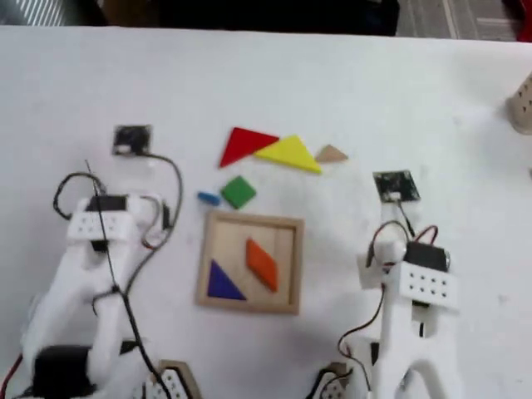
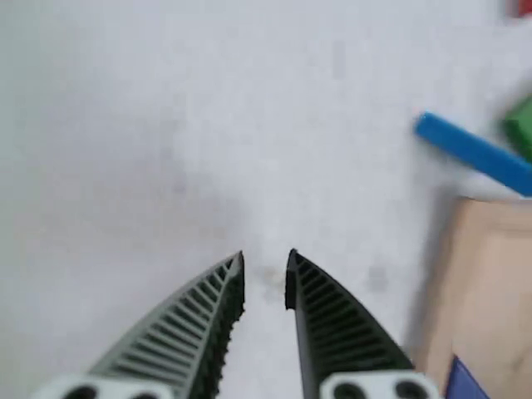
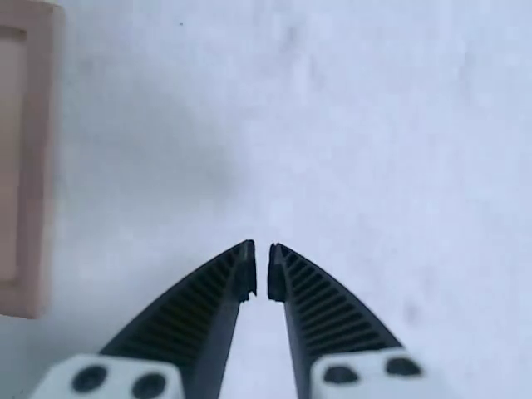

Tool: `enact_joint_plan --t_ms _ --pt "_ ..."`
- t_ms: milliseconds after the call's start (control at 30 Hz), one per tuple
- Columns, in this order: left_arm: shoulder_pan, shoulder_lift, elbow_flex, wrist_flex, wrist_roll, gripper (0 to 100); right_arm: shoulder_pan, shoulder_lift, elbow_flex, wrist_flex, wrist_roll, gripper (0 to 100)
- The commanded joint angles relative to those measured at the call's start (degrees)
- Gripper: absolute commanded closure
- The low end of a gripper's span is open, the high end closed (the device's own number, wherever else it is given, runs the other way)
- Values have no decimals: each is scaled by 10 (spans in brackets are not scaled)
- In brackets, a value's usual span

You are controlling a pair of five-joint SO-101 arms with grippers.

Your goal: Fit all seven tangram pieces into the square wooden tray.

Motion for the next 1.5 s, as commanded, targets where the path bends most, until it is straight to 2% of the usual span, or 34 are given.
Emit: enact_joint_plan --t_ms 0,100,167,233,300,467,533,667,800,967,1100,1300,1467 --pt "157 -142 -30 74 -1 902 60 -14 26 -36 22 968" --pt "282 -191 -25 83 5 903 81 -14 55 -41 76 969" --pt "348 -194 -26 69 53 919 91 -14 67 -41 97 971" --pt "395 -182 -12 18 117 958 97 -14 69 -41 105 971" --pt "420 -144 8 -43 152 956 97 -14 69 -41 106 971" --pt "427 -7 13 -143 153 959 96 -14 71 -41 107 968" --pt "444 30 14 -151 137 959 96 -14 71 -41 107 968" --pt "485 53 18 -150 47 959 96 -14 71 -40 125 969" --pt "487 57 18 -149 69 959 96 -14 71 -40 131 969" --pt "489 53 14 -72 69 957 96 -14 71 -40 131 969" --pt "492 53 13 -43 68 954 96 -14 71 -40 131 969" --pt "492 53 12 -2 -47 958 96 -14 72 -40 131 969" --pt "480 53 8 13 -23 958 97 -14 72 -40 131 968"
